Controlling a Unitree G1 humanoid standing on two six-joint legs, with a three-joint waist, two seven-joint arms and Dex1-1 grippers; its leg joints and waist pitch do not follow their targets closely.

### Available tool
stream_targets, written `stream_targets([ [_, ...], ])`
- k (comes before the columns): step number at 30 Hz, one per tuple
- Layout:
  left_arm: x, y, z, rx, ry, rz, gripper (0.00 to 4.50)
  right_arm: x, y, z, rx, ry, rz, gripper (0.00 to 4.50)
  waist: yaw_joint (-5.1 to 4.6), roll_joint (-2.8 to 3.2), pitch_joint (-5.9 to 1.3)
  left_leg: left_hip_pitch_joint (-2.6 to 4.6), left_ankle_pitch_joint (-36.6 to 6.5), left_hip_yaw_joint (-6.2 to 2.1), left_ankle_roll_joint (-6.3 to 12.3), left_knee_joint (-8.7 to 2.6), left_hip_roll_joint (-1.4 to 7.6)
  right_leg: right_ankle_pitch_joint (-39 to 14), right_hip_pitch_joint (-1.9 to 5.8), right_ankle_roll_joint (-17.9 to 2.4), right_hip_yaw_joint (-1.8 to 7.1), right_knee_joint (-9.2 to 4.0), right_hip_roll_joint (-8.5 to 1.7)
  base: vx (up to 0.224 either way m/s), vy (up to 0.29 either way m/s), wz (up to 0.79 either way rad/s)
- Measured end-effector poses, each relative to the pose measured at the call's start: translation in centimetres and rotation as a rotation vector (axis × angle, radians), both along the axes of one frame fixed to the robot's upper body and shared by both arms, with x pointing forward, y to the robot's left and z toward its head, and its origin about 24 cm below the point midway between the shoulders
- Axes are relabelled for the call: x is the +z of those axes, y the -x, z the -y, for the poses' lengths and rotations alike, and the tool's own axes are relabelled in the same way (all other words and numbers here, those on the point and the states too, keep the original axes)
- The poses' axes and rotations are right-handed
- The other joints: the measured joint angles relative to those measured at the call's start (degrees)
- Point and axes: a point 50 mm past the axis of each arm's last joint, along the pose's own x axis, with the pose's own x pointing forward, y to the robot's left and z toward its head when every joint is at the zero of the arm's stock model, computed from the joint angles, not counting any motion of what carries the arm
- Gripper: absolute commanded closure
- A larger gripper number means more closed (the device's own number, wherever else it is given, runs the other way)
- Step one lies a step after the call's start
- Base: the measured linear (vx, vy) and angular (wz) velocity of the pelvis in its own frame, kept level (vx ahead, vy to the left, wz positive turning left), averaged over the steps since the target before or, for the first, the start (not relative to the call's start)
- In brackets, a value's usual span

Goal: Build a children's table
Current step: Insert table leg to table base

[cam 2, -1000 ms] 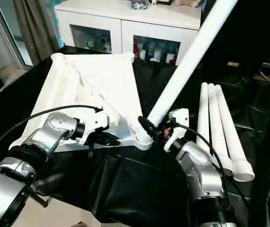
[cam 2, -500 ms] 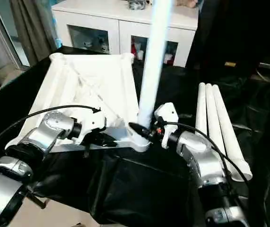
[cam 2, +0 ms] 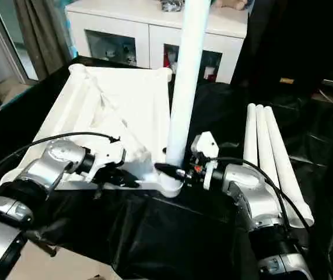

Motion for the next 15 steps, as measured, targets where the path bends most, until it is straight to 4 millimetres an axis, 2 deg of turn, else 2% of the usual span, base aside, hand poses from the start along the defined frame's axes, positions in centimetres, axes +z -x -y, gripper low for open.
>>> stream_targets([
  [9, -0.2, -0.2, 0.4, 0.047, 0.004, -0.003, 4.50, -0.5, -0.3, 0.0, -0.059, -0.033, 0.006, 2.61, -0.02, 0.00, 0.00, 0.03, 0.0, 0.00, 0.00, -0.01, 0.01, 0.0, 0.09, 0.0, 0.01, 0.01, -0.01, 0.000, 0.000, 0.00],
  [15, 0.0, -1.5, 1.1, 0.175, -0.033, 0.017, 4.50, -0.9, -2.1, -0.4, -0.275, -0.042, 0.018, 2.61, -0.60, -0.13, 0.13, 0.04, 0.0, -0.01, 0.00, -0.01, 0.00, -0.1, -0.01, 0.2, -0.03, -0.06, -0.01, 0.000, 0.000, 0.00],
])
